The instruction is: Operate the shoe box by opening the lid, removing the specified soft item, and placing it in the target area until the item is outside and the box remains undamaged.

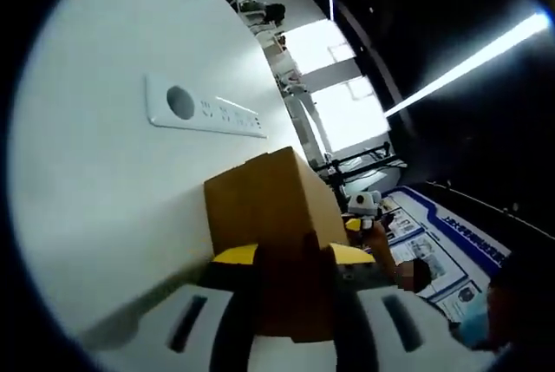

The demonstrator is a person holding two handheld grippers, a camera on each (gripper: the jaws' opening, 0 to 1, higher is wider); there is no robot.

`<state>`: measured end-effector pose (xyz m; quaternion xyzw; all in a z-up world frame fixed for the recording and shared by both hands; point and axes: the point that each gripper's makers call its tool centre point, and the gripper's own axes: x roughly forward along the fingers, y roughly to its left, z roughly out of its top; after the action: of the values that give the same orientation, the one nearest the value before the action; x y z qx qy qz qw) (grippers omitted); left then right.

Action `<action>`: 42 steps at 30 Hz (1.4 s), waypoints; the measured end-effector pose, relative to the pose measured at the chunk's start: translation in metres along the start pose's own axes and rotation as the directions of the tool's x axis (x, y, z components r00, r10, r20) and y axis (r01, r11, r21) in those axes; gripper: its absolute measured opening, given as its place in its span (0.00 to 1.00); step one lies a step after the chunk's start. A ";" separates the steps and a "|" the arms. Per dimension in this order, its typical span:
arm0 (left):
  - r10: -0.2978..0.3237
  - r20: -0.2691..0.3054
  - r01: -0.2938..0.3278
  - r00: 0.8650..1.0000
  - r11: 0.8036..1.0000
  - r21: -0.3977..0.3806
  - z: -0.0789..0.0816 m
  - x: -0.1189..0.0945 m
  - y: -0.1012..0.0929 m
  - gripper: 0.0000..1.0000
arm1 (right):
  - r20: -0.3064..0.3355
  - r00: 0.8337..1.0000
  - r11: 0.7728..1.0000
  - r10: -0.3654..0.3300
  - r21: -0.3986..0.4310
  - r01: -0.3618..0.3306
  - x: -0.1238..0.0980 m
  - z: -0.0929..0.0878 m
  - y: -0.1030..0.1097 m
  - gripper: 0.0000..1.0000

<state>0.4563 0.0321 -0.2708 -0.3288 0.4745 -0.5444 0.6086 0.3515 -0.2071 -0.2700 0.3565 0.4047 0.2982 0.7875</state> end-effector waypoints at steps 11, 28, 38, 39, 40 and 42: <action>-0.033 0.006 0.034 0.999 0.999 -0.041 -0.003 -0.002 -0.001 0.29 | 0.002 1.000 1.000 0.015 0.009 -0.015 -0.001 0.000 0.000 0.33; -0.007 0.002 0.007 1.000 0.999 -0.038 -0.011 -0.006 -0.005 0.28 | 0.010 0.999 0.999 0.046 0.009 -0.046 0.001 0.006 -0.001 0.32; 0.007 0.002 -0.007 1.000 0.999 -0.040 -0.017 -0.013 -0.005 0.28 | 0.009 0.998 0.998 0.062 -0.001 -0.062 0.005 0.005 0.003 0.32; 0.008 0.006 -0.008 1.000 0.999 -0.041 -0.013 -0.015 -0.003 0.28 | 0.005 0.998 0.998 0.064 -0.002 -0.064 0.005 0.007 0.002 0.32; 0.009 0.008 -0.009 1.000 0.999 -0.042 -0.013 -0.016 -0.003 0.28 | 0.002 0.998 0.998 0.067 -0.003 -0.067 0.005 0.008 0.002 0.32; 0.012 0.013 -0.011 1.000 0.999 -0.046 -0.015 -0.016 -0.004 0.28 | -0.003 0.997 0.997 0.071 -0.006 -0.071 0.007 0.005 0.004 0.32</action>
<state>0.4419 0.0489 -0.2688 -0.3434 0.4847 -0.5278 0.6071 0.3584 -0.2013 -0.2674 0.3676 0.3919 0.3280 0.7770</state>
